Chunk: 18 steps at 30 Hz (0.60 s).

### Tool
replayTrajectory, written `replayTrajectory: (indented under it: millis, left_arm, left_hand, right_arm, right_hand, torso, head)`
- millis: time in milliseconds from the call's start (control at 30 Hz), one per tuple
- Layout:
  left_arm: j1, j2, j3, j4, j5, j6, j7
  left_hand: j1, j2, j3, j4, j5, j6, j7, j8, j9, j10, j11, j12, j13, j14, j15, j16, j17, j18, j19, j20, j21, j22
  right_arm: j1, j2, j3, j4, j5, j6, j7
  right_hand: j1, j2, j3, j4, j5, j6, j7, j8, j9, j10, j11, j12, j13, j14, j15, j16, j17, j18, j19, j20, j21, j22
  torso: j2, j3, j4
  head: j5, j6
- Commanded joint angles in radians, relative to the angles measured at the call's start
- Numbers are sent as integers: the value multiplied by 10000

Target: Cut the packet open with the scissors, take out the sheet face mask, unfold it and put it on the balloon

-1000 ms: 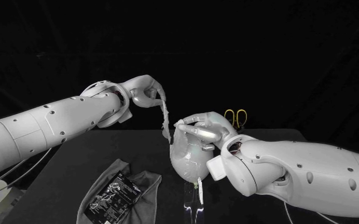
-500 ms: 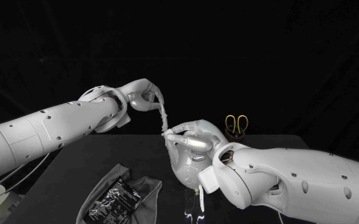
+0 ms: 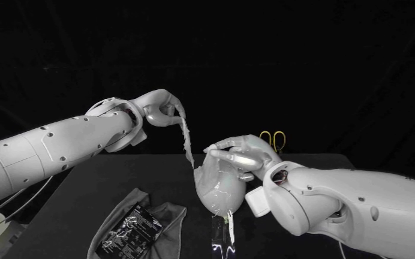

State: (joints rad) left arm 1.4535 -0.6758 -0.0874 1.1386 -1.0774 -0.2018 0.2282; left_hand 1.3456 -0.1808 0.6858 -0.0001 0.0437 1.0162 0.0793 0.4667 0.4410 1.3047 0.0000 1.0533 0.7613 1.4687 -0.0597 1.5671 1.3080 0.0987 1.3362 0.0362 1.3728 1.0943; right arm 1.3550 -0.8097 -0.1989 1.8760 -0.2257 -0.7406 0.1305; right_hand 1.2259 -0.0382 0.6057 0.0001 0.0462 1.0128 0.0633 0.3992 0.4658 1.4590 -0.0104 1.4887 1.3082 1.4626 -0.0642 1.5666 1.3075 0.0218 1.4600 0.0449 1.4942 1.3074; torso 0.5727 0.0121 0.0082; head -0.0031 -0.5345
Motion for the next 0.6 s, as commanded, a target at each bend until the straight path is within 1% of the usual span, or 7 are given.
replayTrajectory:
  millis: [33,133,233,300,367,467,600]
  left_arm:
    - [21,-166,16,243,416,-210,-101]
    - [22,-323,19,439,776,-258,-212]
    - [23,-517,32,675,1217,-363,-388]
    - [24,-630,45,783,1495,-458,-516]
    - [27,-726,56,827,1814,-591,-663]
    - [33,-817,65,818,2218,-764,-837]
    - [48,-953,71,854,2800,-952,-997]
  left_hand:
    - [16,78,51,-19,51,14,49,43,273,40,-4,-20,23,1005,-14,19,2573,-51,0,9,18,-22]
    - [15,77,53,-19,51,14,49,44,274,39,-4,-22,20,1002,-13,15,2561,-49,-5,9,14,-33]
    - [14,77,55,-19,52,14,49,44,274,35,-4,-30,8,1000,-13,13,2554,-47,-11,9,9,-45]
    - [14,77,55,-19,52,14,49,44,274,35,-4,-30,8,1000,-13,13,2554,-47,-11,9,9,-45]
    - [13,77,57,-20,52,14,49,44,274,39,-4,-23,19,999,-13,12,2550,-46,-13,9,7,-49]
    - [12,77,59,-20,52,14,50,45,275,44,-4,-14,32,997,-13,10,2545,-44,-16,9,5,-54]
    - [10,77,63,-22,52,14,50,46,276,54,-3,3,58,994,-12,6,2534,-46,-11,8,10,-45]
  right_arm:
    - [82,-413,14,-82,-360,426,56]
    - [196,-726,22,-266,-539,824,-97]
    - [330,-1083,29,-560,-782,1291,-257]
    - [413,-1311,37,-784,-902,1479,-321]
    - [503,-1530,49,-1042,-972,1608,-359]
    - [617,-1751,60,-1391,-1011,1694,-377]
    - [717,-1942,67,-1816,-995,1742,-373]
  right_hand:
    - [65,38,2,19,25,30,6,250,1048,806,-3,34,2114,1082,-46,42,2633,-44,708,-28,62,2401]
    - [90,38,10,3,26,21,9,246,1048,803,-2,27,2110,1082,-46,42,2633,-43,706,-28,57,2400]
    - [98,38,11,-2,26,17,10,244,1047,798,-1,13,2102,1082,-45,42,2633,-39,696,-27,40,2394]
    - [117,38,17,-15,26,8,14,239,1047,796,1,11,2101,1082,-44,42,2633,-40,699,-27,44,2396]
    - [129,37,21,-24,27,5,15,238,1047,801,3,24,2110,1082,-43,42,2633,-48,718,-26,78,2407]
    - [140,36,24,-32,27,3,17,237,1047,800,3,21,2108,1082,-43,42,2633,-48,718,-26,77,2407]
    - [140,36,24,-32,27,3,17,237,1047,800,3,21,2108,1082,-43,42,2633,-48,718,-26,77,2407]
  torso:
    - [-9,20,-20]
    - [-4,31,-25]
    - [-11,27,-24]
    - [-4,32,-21]
    - [6,36,-7]
    - [3,41,-23]
    - [11,26,-22]
  head:
    - [-29,-169]
    - [-55,-270]
    - [-76,-476]
    - [-106,-524]
    - [-178,-639]
    - [-188,-729]
    - [-244,-772]
